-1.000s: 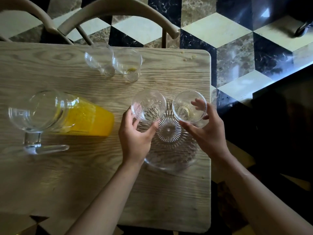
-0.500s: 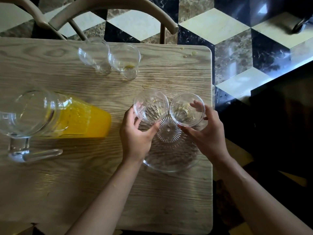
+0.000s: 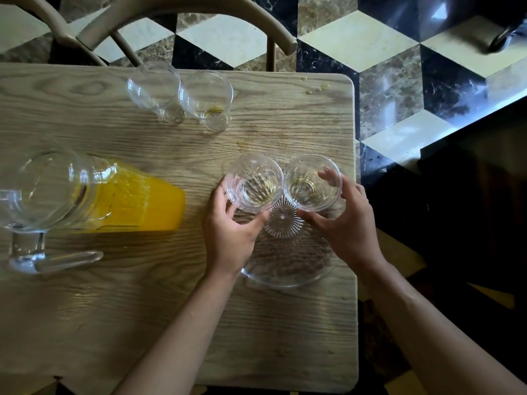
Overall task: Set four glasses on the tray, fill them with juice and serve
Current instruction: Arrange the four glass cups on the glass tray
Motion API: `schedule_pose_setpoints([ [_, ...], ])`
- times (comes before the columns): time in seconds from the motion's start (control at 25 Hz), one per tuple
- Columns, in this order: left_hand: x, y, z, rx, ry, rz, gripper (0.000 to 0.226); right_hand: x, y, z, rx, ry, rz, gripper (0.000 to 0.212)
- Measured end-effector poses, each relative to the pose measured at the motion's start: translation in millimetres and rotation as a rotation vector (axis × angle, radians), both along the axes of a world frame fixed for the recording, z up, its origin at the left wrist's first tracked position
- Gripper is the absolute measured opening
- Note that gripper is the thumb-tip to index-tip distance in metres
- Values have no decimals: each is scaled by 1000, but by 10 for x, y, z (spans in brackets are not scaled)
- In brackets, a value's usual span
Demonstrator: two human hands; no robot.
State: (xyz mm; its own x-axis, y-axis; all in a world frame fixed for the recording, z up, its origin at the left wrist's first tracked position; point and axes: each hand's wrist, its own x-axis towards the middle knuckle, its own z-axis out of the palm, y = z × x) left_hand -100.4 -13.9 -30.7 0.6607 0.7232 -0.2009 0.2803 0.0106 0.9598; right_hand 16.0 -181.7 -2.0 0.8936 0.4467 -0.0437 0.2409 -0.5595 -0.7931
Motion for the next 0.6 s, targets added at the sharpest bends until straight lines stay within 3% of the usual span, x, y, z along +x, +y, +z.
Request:
schedule_pose_setpoints([
  [0.2,-49,-23,62,8,62,-39,108,-11,-82,19,-48,50,19,97],
  [0.36,-201,-50,267,170,130,-78,111,-22,-184,146,-71,117,41,114],
  [0.6,-497,-51,736,316,99,-128,104,-82,-271,726,-61,132,49,126],
])
